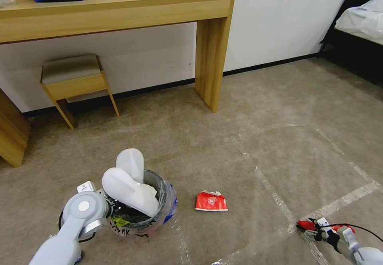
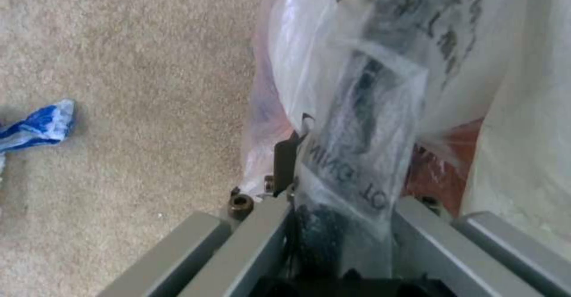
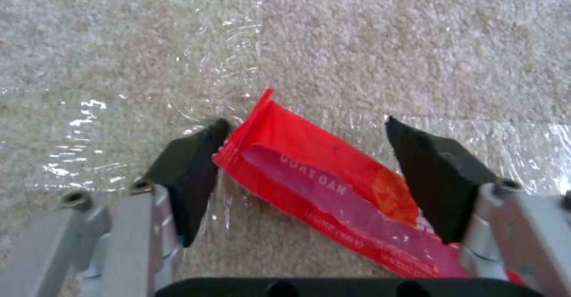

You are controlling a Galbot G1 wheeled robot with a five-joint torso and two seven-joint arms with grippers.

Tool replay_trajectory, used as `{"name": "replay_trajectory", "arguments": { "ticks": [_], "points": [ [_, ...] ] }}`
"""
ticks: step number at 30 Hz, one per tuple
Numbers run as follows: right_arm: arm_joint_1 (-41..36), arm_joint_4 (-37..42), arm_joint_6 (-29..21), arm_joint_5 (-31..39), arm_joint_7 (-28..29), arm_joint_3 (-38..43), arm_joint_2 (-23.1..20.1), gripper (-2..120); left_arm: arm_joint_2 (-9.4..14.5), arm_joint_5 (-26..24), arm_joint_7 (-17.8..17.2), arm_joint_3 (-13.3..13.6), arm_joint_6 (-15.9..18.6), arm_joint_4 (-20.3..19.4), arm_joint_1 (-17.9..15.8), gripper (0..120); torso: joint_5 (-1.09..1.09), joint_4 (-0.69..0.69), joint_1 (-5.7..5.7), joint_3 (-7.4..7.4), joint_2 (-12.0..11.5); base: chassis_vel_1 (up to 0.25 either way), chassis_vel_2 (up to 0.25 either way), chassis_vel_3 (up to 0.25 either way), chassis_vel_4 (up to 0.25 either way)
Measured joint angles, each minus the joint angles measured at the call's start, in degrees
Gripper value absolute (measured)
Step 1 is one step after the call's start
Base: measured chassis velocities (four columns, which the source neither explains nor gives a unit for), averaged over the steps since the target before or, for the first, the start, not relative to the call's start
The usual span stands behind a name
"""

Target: Pick up the trash bin and place the garbage on the floor into it.

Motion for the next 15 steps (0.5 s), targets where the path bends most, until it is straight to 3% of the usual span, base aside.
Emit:
{"name": "replay_trajectory", "arguments": {
  "ticks": [4,6,15],
  "points": [
    [-0.7,0.6,1.1,1.3,-1.6,0.2,-0.8,56,0.0,-0.2,-0.3,0.4,-0.1,0.1,-0.6,0,0.08,0.03,0.00,0.00,0.0,0.000,0.000,0.000,0.000],
    [-0.9,0.9,2.0,2.4,-2.2,0.5,-1.2,51,0.1,-0.3,-0.4,0.4,-0.1,0.0,-0.6,0,0.01,0.09,0.00,0.00,0.0,0.000,0.000,0.000,0.000],
    [-3.2,3.0,4.2,5.3,-6.2,1.4,-3.7,14,1.1,-0.9,-1.0,-0.6,-0.3,-2.3,1.1,0,-0.10,-0.04,0.00,-0.02,0.0,0.000,0.000,0.000,0.000]
  ]
}}
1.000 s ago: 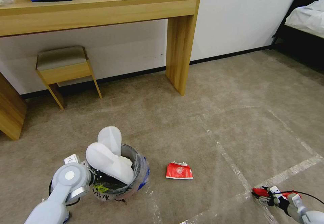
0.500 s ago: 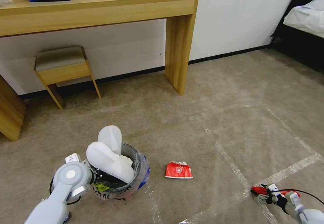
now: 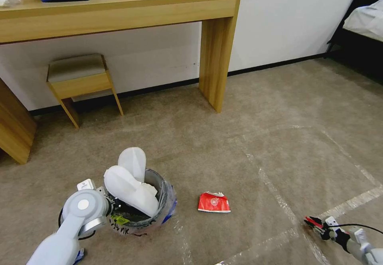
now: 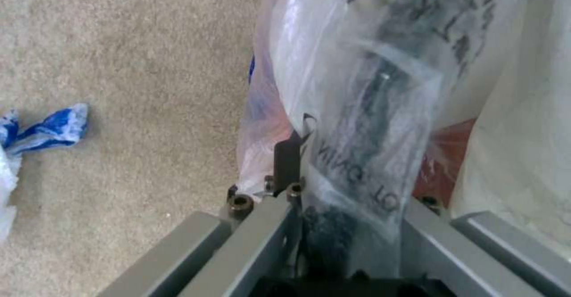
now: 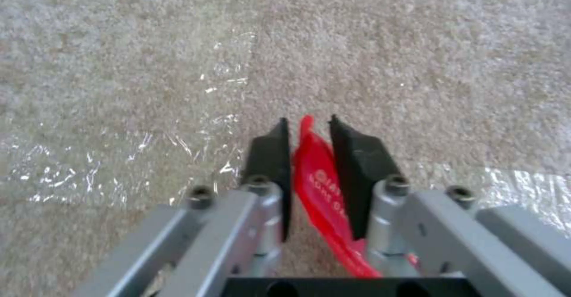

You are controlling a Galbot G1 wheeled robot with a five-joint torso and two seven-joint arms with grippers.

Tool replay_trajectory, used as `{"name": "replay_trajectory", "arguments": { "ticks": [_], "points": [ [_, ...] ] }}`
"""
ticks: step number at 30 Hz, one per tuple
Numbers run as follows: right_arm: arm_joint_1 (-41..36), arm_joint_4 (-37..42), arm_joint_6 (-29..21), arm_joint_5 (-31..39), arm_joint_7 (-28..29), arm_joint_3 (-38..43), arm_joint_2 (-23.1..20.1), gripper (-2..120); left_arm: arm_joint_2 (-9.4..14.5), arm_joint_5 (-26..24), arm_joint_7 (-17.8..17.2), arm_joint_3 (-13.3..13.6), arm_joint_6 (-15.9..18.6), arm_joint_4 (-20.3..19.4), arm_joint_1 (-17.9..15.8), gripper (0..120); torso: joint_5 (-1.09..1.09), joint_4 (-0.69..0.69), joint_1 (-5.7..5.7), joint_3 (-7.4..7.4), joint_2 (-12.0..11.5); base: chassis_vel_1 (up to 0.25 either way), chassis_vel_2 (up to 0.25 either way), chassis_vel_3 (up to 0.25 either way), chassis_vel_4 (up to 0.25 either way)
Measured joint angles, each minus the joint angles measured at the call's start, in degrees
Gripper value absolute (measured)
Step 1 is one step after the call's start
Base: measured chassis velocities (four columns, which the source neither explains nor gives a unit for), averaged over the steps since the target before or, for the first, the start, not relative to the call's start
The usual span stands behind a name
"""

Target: Pick up the trash bin and place the garbage on the floor into it.

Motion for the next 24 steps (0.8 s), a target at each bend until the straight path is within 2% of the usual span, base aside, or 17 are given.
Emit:
{"name": "replay_trajectory", "arguments": {
  "ticks": [1,3,5,19,24],
  "points": [
    [0.0,0.0,0.0,0.0,0.0,0.0,0.0,14,0.0,0.0,0.0,0.0,0.0,0.0,0.0,0,0.00,0.00,0.00,0.00,0.0,0.000,0.000,0.000,0.000],
    [-0.1,0.1,0.2,0.2,0.0,0.1,0.0,4,0.2,0.0,0.0,-0.3,0.0,-0.4,0.7,0,0.02,0.01,0.00,0.00,0.0,0.000,0.000,0.000,0.000],
    [-0.1,0.2,0.3,0.2,0.1,0.1,0.0,0,0.2,0.0,0.0,-0.4,0.0,-0.6,0.9,0,0.01,0.01,0.00,0.00,0.0,0.000,0.000,0.000,0.000],
    [1.1,0.0,0.2,0.4,2.3,-0.5,0.8,0,0.0,1.0,0.0,-0.8,-0.1,-1.1,2.3,0,0.00,0.01,0.00,0.00,0.0,0.000,0.000,0.000,0.000],
    [0.9,1.4,0.0,3.2,1.1,-0.4,0.7,0,0.0,1.1,0.1,-0.7,-0.1,-0.9,1.9,0,0.00,0.00,0.00,0.00,0.0,0.000,0.000,0.000,0.000]
  ]
}}
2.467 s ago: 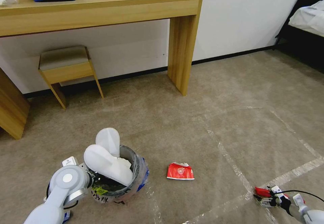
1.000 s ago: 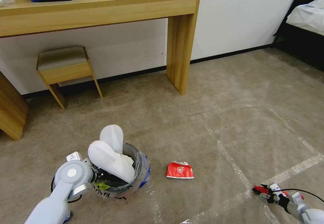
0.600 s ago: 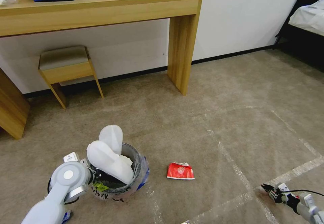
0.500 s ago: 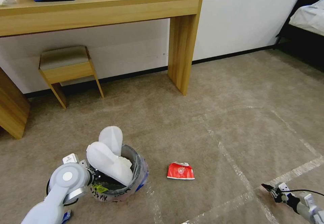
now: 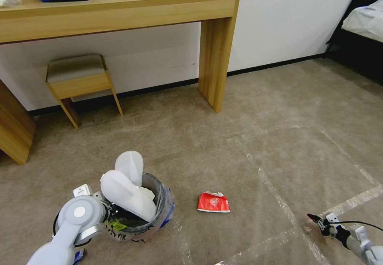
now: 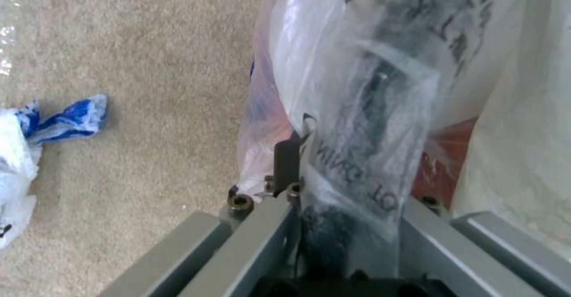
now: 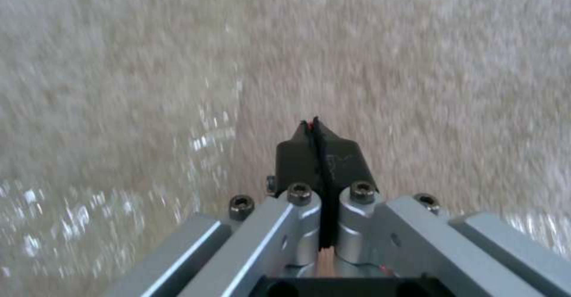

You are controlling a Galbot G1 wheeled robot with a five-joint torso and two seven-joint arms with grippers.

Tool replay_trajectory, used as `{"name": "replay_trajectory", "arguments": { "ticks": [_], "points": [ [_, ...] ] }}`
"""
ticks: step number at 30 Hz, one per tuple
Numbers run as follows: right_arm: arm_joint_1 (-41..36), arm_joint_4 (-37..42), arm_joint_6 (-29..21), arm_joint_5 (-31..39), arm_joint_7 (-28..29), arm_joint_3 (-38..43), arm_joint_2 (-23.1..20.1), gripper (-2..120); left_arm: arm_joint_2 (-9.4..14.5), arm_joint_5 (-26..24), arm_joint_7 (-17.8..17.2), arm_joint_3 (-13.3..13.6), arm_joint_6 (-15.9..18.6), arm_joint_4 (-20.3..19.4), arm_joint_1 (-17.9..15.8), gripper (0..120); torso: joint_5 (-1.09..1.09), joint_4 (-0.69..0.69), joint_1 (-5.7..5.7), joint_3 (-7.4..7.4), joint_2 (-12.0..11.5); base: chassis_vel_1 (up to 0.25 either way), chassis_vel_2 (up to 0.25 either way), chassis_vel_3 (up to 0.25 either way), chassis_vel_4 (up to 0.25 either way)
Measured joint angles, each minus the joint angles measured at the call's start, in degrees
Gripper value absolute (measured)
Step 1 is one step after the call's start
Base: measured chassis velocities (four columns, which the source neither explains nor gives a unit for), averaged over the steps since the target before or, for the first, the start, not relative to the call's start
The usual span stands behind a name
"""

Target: Pick up the trash bin and place the garbage on the floor into it.

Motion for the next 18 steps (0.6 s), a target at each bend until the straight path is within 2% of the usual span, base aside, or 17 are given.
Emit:
{"name": "replay_trajectory", "arguments": {
  "ticks": [3,8,18],
  "points": [
    [-1.1,3.7,-0.1,5.3,-0.6,0.4,-1.0,0,0.0,0.0,0.0,0.0,0.0,0.0,0.0,0,-0.01,0.00,0.00,0.00,0.0,0.000,0.000,0.000,0.000],
    [-2.8,8.6,-0.2,10.3,-1.7,1.5,-2.9,0,-0.1,0.1,0.1,0.0,0.0,0.0,0.2,0,-0.01,0.00,0.00,0.00,0.0,0.000,0.000,0.000,0.000],
    [-4.0,15.8,0.3,15.0,-1.7,2.7,-5.9,0,-0.9,0.8,0.2,-0.5,0.0,-0.3,1.1,0,0.00,0.01,0.00,0.00,0.0,0.000,0.000,0.000,0.000]
  ]
}}
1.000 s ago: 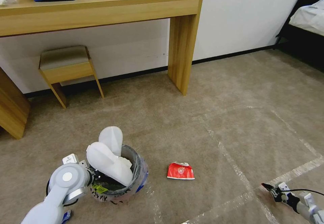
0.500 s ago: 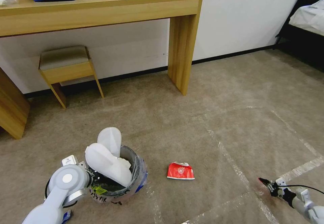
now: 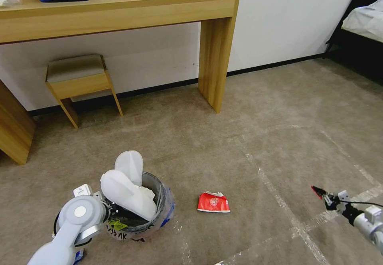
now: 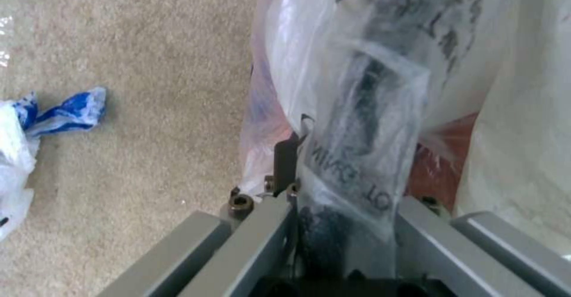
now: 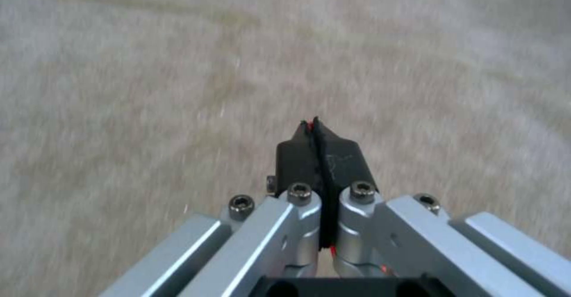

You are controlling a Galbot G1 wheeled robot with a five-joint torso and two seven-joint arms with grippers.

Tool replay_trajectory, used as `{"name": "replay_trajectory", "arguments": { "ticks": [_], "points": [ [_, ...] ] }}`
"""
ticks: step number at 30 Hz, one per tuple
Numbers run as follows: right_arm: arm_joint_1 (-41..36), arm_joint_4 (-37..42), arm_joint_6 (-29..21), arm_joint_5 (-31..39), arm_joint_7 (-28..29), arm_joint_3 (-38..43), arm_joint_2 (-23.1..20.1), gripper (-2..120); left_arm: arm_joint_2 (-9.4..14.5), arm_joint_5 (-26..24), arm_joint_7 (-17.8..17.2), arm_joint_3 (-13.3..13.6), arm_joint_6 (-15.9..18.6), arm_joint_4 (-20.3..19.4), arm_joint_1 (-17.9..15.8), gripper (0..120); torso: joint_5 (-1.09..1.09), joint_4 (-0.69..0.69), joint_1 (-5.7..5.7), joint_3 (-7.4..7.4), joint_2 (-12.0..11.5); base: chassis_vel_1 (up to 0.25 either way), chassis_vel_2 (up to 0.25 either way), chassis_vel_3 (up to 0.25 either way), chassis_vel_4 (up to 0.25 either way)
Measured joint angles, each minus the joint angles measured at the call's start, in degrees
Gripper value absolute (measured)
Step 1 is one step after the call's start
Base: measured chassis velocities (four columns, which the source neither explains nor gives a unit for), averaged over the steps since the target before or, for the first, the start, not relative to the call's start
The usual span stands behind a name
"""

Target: Pick up the trash bin and place the garbage on the floor into it.

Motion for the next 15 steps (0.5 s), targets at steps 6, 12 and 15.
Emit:
{"name": "replay_trajectory", "arguments": {
  "ticks": [6,12,15],
  "points": [
    [1.0,1.6,1.5,4.4,-0.9,1.0,-0.5,0,-0.6,0.4,0.1,-0.2,0.0,-0.2,0.4,0,0.00,-0.02,0.00,0.00,0.0,0.000,0.000,0.000,0.000],
    [1.9,3.3,1.9,9.9,-3.0,1.8,-0.3,0,-0.8,0.6,0.1,-0.6,0.0,-0.3,0.9,0,-0.01,0.00,0.00,0.00,0.0,0.000,0.000,0.000,0.000],
    [2.0,3.5,2.2,11.6,-3.9,1.9,-0.1,0,-1.0,0.6,0.2,-0.7,0.1,-0.3,1.0,0,-0.01,-0.01,0.00,0.00,0.0,0.000,0.000,0.000,0.000]
  ]
}}
